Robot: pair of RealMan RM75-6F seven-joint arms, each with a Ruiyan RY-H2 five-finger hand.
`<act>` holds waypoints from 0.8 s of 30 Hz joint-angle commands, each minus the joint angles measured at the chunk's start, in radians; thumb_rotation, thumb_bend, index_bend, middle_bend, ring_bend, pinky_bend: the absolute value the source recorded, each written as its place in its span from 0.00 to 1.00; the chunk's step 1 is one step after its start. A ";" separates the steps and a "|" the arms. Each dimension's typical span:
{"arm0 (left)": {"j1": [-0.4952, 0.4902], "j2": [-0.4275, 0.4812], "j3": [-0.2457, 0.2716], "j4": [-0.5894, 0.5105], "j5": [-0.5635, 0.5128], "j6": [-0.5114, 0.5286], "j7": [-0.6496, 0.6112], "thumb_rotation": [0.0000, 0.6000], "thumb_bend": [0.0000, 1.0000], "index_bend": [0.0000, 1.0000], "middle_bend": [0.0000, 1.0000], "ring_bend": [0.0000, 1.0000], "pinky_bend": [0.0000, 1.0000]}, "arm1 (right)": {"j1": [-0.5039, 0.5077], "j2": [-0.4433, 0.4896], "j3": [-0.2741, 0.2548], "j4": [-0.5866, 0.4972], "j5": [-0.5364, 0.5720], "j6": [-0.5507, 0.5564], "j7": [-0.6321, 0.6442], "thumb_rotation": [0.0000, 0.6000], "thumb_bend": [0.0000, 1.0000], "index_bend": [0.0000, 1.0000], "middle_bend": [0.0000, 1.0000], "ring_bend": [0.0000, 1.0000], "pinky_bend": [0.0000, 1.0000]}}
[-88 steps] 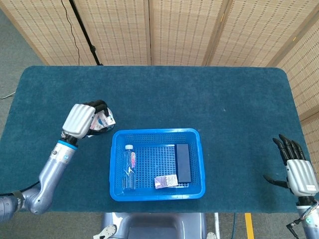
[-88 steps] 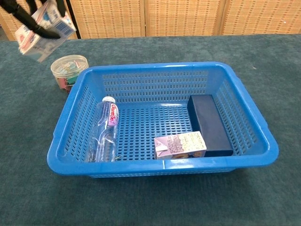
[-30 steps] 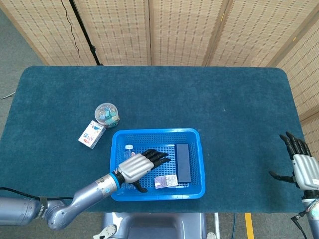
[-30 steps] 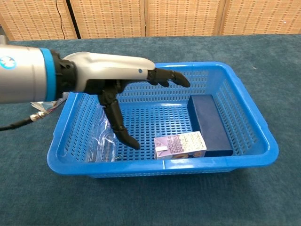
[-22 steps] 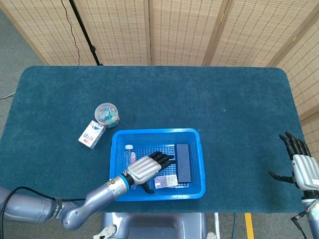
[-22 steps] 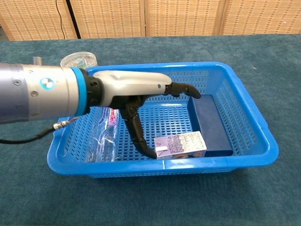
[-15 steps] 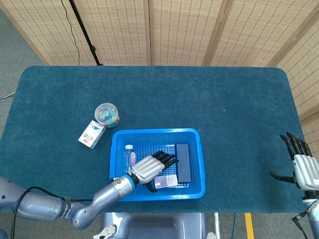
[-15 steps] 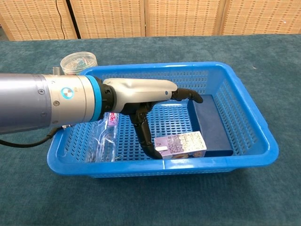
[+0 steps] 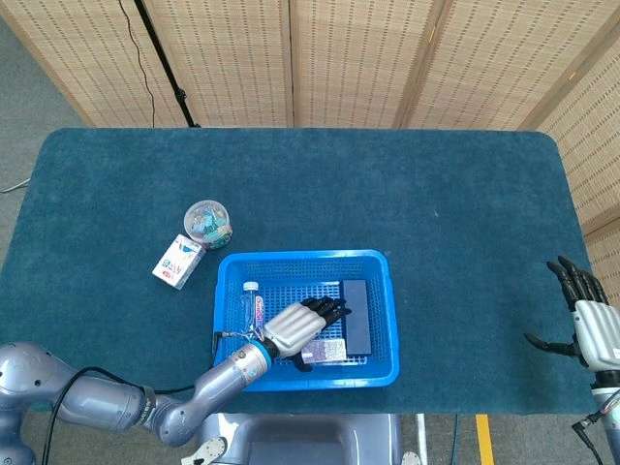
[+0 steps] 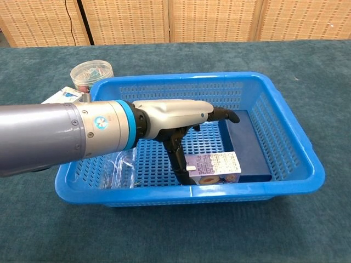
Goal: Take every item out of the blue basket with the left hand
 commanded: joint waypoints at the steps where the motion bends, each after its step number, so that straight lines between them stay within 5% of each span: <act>1: 0.007 -0.024 0.003 0.017 0.015 0.021 0.014 1.00 0.10 0.21 0.14 0.24 0.36 | 0.000 0.001 0.000 0.001 0.000 -0.001 0.005 1.00 0.00 0.00 0.00 0.00 0.00; 12: 0.002 -0.075 -0.006 0.036 -0.007 0.042 0.060 1.00 0.44 0.56 0.44 0.48 0.55 | -0.001 0.003 -0.002 0.001 -0.004 0.000 0.008 1.00 0.00 0.00 0.00 0.00 0.00; 16: 0.015 -0.064 -0.027 0.022 0.026 0.068 0.043 1.00 0.47 0.59 0.45 0.50 0.55 | -0.001 0.003 -0.002 0.003 -0.002 0.000 0.009 1.00 0.00 0.00 0.00 0.00 0.00; 24: 0.076 0.054 -0.148 -0.056 0.161 0.149 -0.096 1.00 0.48 0.59 0.45 0.50 0.55 | -0.002 0.002 -0.006 -0.001 -0.004 -0.001 0.000 1.00 0.00 0.00 0.00 0.00 0.00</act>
